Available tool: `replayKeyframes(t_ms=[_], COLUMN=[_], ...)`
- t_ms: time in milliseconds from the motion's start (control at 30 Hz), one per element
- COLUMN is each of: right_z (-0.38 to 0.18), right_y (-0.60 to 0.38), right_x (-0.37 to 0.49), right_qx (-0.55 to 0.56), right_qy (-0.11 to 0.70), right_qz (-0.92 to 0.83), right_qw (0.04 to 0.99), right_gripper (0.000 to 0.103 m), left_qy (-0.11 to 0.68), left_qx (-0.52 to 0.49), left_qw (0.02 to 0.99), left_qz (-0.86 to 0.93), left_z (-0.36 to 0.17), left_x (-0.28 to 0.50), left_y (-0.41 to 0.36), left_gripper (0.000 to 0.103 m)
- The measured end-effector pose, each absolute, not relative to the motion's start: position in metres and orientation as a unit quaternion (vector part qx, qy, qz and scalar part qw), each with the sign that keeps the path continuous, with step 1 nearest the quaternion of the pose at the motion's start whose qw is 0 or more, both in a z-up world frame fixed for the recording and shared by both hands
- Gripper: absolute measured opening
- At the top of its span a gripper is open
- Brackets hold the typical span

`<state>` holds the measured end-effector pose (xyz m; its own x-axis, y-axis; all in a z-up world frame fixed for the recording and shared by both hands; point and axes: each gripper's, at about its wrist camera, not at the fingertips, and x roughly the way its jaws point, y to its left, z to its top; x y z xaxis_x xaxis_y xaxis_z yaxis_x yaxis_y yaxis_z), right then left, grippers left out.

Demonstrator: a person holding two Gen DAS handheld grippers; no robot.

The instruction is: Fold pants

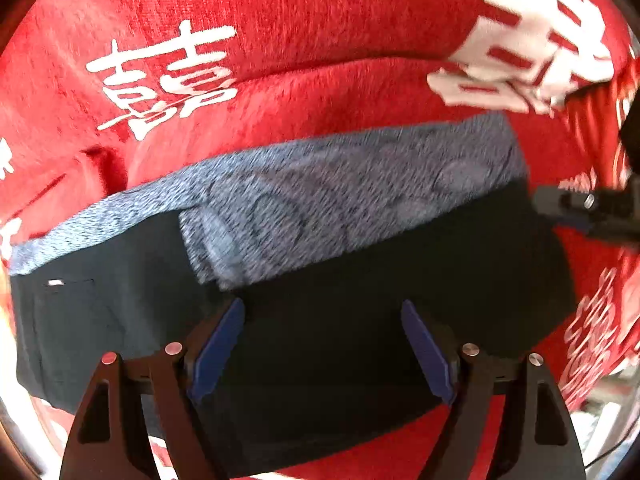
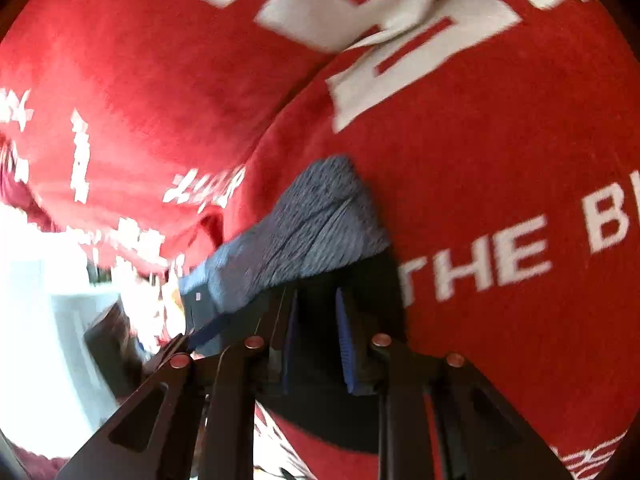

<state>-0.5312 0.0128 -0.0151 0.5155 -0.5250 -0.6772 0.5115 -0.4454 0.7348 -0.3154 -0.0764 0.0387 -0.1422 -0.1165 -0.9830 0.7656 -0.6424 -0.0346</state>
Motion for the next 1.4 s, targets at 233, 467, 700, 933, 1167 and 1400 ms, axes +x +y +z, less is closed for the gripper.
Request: replayKeyframes(t_ms=[233,467,700,933,1167,1400], right_z=[0.02,0.05,0.034,0.034,0.038,0.055], right_y=[0.016,0.029,0.026,0.027,0.025,0.009], right_x=[-0.498,-0.457,-0.436,-0.431,-0.416,-0.37], right_qx=[0.618,0.566,0.538,0.532,0.524,0.521], right_qy=[0.145,0.179,0.246,0.268,0.293,0.269], right_qz=[-0.591,-0.615,-0.615,-0.605,-0.613,-0.616], right_qw=[0.498,0.519,0.521,0.528,0.514,0.526], right_gripper=[0.022,0.057,0.067,0.071,0.071,0.071], left_qy=[0.36,0.343,0.354,0.375,0.409,0.407], left_qx=[0.561,0.553,0.553,0.548,0.529,0.53], left_qw=[0.32,0.382,0.424,0.459,0.462,0.443], left_qz=[-0.674,-0.656,-0.624,-0.59,-0.583,-0.598], left_z=[0.025,0.043,0.053,0.052,0.043,0.041], left_x=[-0.28,-0.255,-0.215,-0.184,-0.159,-0.138], left_y=[-0.083,-0.073,-0.061,-0.048,-0.053,-0.069], left_gripper=[0.103,0.103,0.103,0.103,0.103,0.103])
